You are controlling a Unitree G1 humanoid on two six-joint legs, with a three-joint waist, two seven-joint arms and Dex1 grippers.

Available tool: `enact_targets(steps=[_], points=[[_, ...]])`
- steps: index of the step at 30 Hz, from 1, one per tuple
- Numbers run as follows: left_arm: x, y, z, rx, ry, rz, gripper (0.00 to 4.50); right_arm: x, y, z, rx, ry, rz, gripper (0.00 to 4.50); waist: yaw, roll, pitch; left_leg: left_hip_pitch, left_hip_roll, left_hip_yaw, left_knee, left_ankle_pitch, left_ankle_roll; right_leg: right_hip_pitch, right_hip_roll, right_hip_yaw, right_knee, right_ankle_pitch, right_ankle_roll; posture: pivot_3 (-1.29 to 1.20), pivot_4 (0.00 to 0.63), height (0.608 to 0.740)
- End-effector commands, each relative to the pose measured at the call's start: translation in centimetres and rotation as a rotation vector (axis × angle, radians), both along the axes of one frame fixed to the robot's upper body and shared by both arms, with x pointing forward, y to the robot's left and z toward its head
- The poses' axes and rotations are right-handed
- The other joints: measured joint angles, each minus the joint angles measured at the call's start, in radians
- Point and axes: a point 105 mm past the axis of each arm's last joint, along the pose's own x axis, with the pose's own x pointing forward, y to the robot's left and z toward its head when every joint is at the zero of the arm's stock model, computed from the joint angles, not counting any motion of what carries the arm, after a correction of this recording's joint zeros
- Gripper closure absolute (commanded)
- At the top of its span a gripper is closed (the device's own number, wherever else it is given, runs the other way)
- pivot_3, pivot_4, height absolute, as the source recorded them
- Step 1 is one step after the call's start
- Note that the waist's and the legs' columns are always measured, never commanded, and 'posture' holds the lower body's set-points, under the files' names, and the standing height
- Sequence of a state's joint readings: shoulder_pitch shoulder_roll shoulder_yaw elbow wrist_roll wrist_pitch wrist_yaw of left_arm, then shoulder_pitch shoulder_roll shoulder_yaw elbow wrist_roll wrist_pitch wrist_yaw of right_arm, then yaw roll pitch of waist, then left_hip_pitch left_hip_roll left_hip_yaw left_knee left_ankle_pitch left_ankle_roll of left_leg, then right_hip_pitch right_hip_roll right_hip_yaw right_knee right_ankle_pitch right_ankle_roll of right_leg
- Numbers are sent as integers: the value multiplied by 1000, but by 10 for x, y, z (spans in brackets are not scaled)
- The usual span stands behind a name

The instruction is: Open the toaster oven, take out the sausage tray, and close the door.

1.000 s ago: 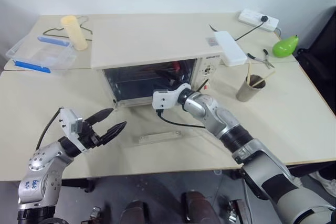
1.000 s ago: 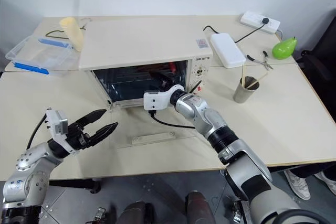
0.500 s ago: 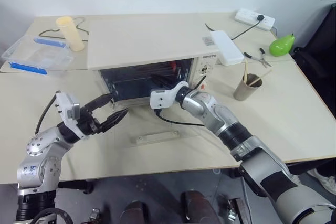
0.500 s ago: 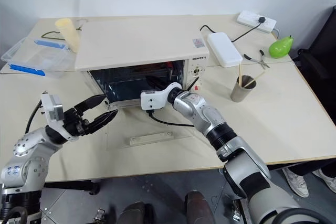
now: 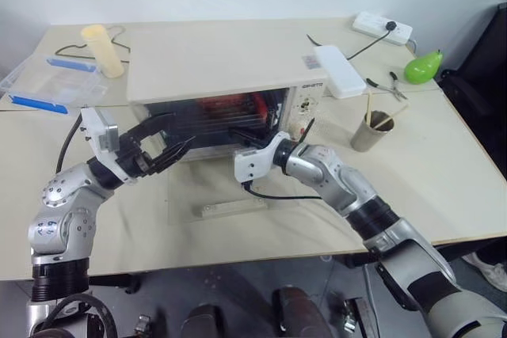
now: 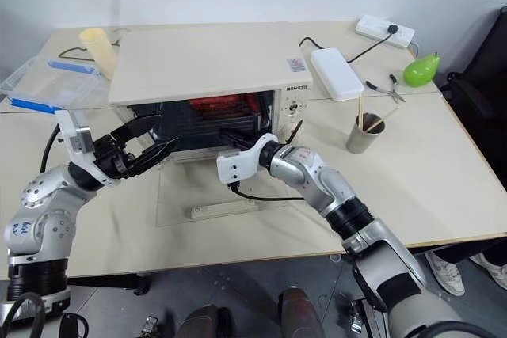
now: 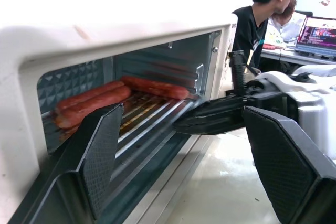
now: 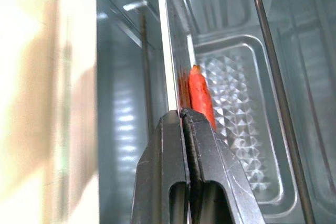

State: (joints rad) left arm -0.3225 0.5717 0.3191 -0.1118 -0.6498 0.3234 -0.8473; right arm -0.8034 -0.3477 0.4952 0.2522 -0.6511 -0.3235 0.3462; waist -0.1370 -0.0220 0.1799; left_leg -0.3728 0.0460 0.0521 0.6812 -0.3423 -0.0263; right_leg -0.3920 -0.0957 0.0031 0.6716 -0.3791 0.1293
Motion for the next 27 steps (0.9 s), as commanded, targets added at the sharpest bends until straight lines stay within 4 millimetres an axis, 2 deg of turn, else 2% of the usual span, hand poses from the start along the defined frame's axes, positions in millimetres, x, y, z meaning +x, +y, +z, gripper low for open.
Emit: enact_targets(steps=[1,7,15,18,21,27], points=[[-4,8,11,0,-31,16,624,-15,-4,17,43,-31,40,4456,2,0,0,0,0,0,0,0,0,0,0,0,0,0,0,0,150,740],[-6,14,9,13,-3,22,624,-31,-21,11,30,-19,51,4456,11,0,0,0,-1,0,1,0,0,0,-1,0,0,0,0,0,150,740],[-12,29,-2,22,94,44,624,-51,-47,1,3,-11,68,4456,58,0,0,0,-1,0,1,0,0,2,-2,0,-3,0,0,0,150,740],[-16,34,-13,14,194,47,624,-62,-53,-1,13,-15,78,4456,69,0,0,0,-2,0,1,-1,1,2,-2,0,-5,0,0,0,150,740],[-18,35,-33,-22,471,60,624,-72,-61,-1,24,-36,73,4456,81,0,0,0,-2,0,1,-1,2,3,-2,0,-7,0,0,0,150,740],[-19,6,-32,-138,683,-80,624,-81,-62,3,39,-58,92,4456,89,0,0,0,-3,-3,2,-1,2,7,-3,-1,-9,0,0,0,150,740]])
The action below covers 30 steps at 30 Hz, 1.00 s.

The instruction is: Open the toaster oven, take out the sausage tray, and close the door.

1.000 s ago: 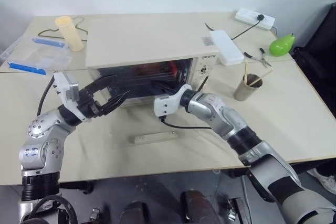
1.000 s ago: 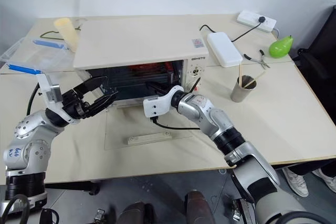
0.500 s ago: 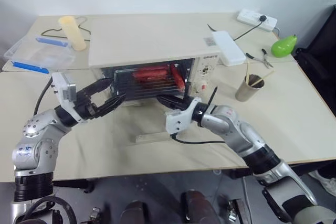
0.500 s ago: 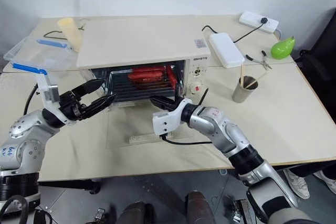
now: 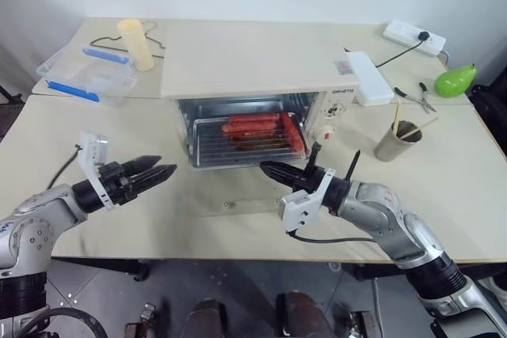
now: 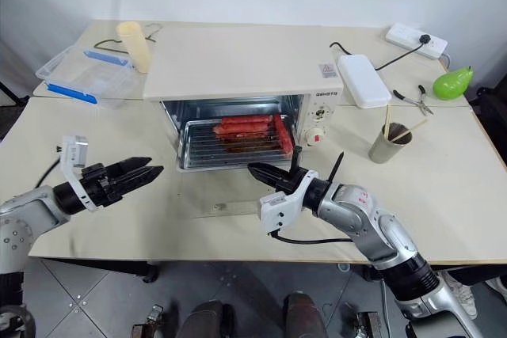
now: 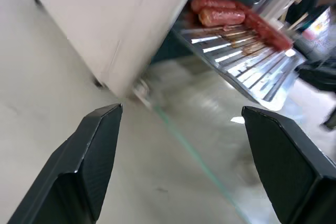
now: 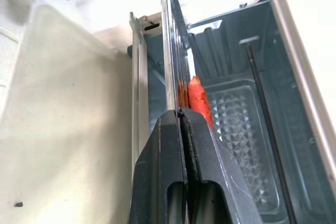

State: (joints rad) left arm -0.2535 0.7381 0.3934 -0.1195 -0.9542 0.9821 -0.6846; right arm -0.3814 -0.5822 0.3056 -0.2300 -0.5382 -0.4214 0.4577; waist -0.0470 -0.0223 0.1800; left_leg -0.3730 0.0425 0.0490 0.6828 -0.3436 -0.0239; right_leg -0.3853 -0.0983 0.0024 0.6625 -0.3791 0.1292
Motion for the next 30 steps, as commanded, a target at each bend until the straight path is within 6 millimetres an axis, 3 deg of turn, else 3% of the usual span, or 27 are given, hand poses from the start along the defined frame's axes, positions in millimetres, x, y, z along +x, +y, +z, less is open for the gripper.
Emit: enact_targets(steps=[1,8,14,23,27,30], points=[[-2,-21,11,-59,52,-80,624,-10,2,15,31,-57,40,4456,-2,0,0,1,0,0,0,0,0,1,1,0,0,0,0,0,150,740],[14,-46,19,-200,154,-112,624,-7,4,13,16,-57,42,4456,-9,0,0,3,-1,-1,0,0,0,2,2,-3,0,0,0,0,150,740],[29,-49,7,-291,312,-78,624,-7,-2,7,-24,-54,61,4456,-9,0,0,3,-1,-1,0,0,0,3,2,-3,0,0,0,0,150,740],[29,-55,0,-351,449,-112,624,-10,-13,1,-49,-50,86,4456,-10,0,0,3,-2,-2,1,1,0,3,2,-6,0,0,0,0,150,740],[20,-61,-2,-355,476,-172,1389,-8,-14,1,-54,-54,80,4500,-9,0,0,4,-2,-3,1,1,-1,4,1,-6,0,0,0,0,150,740],[18,-60,-4,-370,496,-176,2286,-8,-14,3,-50,-67,81,4500,-9,0,0,4,-2,-4,1,1,-1,5,1,-7,0,0,0,0,150,740]])
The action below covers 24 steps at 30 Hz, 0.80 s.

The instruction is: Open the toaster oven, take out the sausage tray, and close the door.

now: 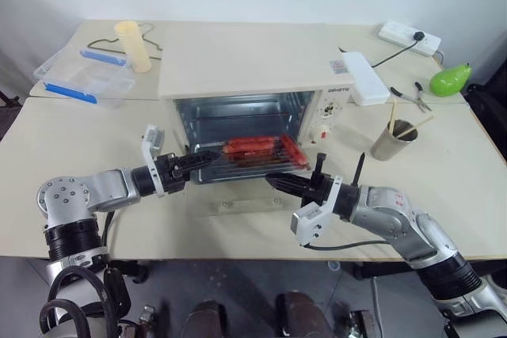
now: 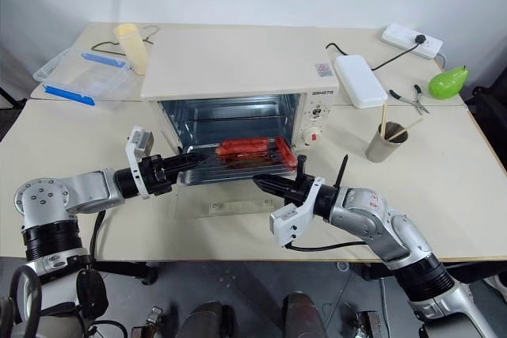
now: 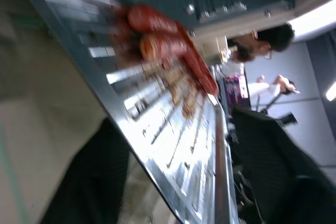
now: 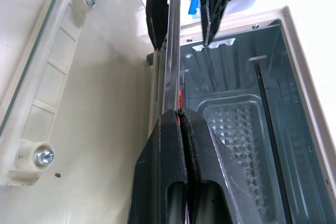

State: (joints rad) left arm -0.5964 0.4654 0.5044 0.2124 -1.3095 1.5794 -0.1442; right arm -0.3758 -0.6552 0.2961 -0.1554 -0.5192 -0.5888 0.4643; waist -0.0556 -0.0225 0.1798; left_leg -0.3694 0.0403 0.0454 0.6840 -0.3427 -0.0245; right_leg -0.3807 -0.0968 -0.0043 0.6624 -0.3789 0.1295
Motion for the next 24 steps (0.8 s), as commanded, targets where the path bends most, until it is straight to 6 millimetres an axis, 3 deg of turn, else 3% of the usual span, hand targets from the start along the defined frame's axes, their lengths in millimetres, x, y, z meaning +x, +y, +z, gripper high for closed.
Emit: enact_targets(steps=[1,8,17,21,24], points=[[-4,0,7,-54,-15,-17,2596,-2,-3,15,36,-58,10,4500,0,0,0,0,0,0,0,0,0,0,0,0,0,0,0,0,150,740],[-9,-2,-2,-82,13,-6,4433,-4,-3,13,36,-56,20,4500,1,0,0,0,0,-1,0,0,0,1,0,-1,0,0,0,0,150,740],[-24,-3,-11,-159,58,-21,4470,-10,-9,18,43,-44,39,4500,2,0,0,0,0,-4,0,0,0,3,-2,-4,-2,0,0,0,150,740],[-36,7,-14,-222,97,34,4470,-25,-13,21,84,107,88,4500,1,0,0,1,0,-6,0,0,0,4,-6,-4,-2,0,0,0,150,740],[-53,20,-12,-254,80,49,4500,-38,-18,24,133,261,126,3897,0,0,0,1,0,-8,-1,0,0,5,-6,-2,-3,0,0,0,150,740]])
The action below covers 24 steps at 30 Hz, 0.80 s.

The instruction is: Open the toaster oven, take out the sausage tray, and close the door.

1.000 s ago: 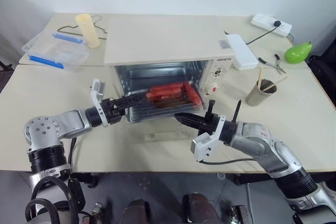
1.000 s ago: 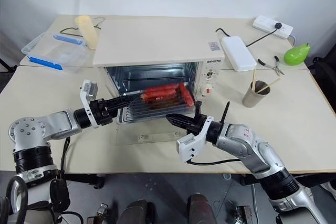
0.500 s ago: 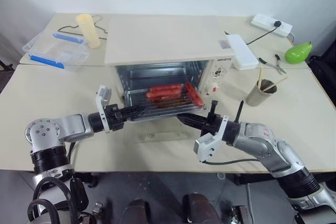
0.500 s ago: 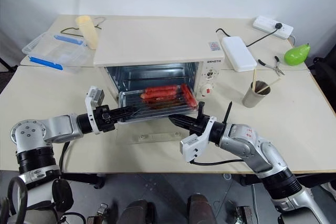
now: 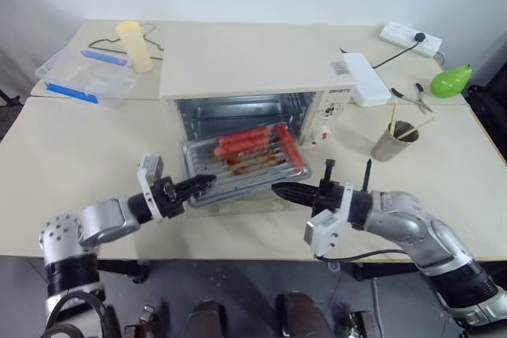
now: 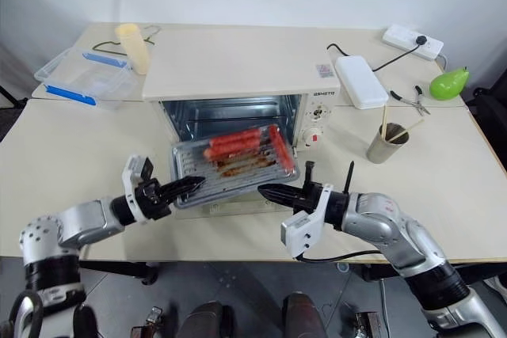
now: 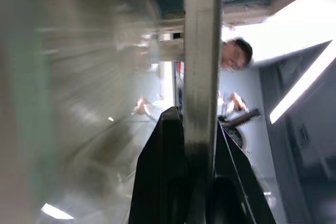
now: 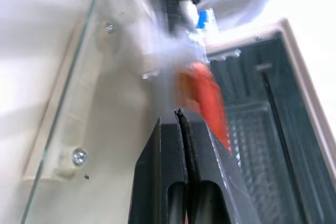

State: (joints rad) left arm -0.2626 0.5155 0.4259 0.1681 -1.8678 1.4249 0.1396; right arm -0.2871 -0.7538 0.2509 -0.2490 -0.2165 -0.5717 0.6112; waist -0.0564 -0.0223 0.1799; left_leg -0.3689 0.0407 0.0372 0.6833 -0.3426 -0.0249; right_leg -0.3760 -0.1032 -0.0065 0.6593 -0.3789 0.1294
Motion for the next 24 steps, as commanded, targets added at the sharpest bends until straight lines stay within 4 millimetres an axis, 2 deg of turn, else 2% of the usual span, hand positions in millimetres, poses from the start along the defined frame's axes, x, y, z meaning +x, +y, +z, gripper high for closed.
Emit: enact_targets(steps=[1,3,5,8,10,12,13,15,16,18,20,24], points=[[-22,11,24,-86,-108,-23,4500,-21,-2,15,72,162,87,3581,3,0,0,0,0,-1,0,0,0,1,0,1,-1,0,0,0,150,740],[-38,26,26,-117,-128,-11,4500,-30,-8,10,44,288,125,2925,5,0,0,0,0,-2,0,0,0,2,0,2,-4,0,-1,0,150,740],[-48,40,27,-129,-141,38,4500,-28,-19,6,31,389,92,2360,5,1,0,0,-1,-2,0,0,0,3,0,2,-5,-1,-1,0,150,740],[-63,52,26,-126,-148,78,4500,-19,-34,7,63,496,33,1441,11,1,0,1,-1,-2,0,1,1,4,-2,2,-7,-1,-2,0,150,740],[-70,56,28,-130,-163,103,4500,-10,-44,11,126,563,-6,896,16,1,0,1,-2,-2,0,1,2,4,-3,2,-8,-1,-2,0,150,740],[-79,62,30,-143,-194,154,4500,2,-54,22,265,681,-43,334,22,1,0,1,-3,-2,0,1,2,5,-5,1,-8,-1,-2,0,150,740],[-88,66,28,-149,-200,195,4500,-1,-57,31,345,801,24,35,22,1,0,0,-3,-2,0,1,2,5,-6,1,-8,-1,-2,0,150,740],[-107,70,20,-151,-181,291,4500,3,-61,56,541,911,123,35,15,1,1,0,-4,-1,-1,0,3,5,-7,0,-10,-1,-2,0,150,740],[-116,70,15,-154,-162,320,4500,3,-61,59,552,991,142,7,12,1,1,0,-3,-1,-2,0,4,6,-8,-1,-14,-1,-2,0,150,740],[-127,71,2,-154,-96,385,4500,0,-57,56,490,999,166,7,13,3,2,0,-4,-3,-3,-1,5,7,-10,-3,-16,-1,-3,0,150,740],[-134,81,-8,-165,-63,502,4500,-5,-48,52,413,937,210,7,22,3,2,-1,-4,-3,-4,-1,6,8,-10,-5,-20,-1,-3,0,150,740],[-143,99,-14,-176,-63,674,4500,-16,-33,48,337,859,297,7,31,3,2,0,-6,-5,-4,-2,7,13,-10,-8,-24,-1,-3,0,150,740]])
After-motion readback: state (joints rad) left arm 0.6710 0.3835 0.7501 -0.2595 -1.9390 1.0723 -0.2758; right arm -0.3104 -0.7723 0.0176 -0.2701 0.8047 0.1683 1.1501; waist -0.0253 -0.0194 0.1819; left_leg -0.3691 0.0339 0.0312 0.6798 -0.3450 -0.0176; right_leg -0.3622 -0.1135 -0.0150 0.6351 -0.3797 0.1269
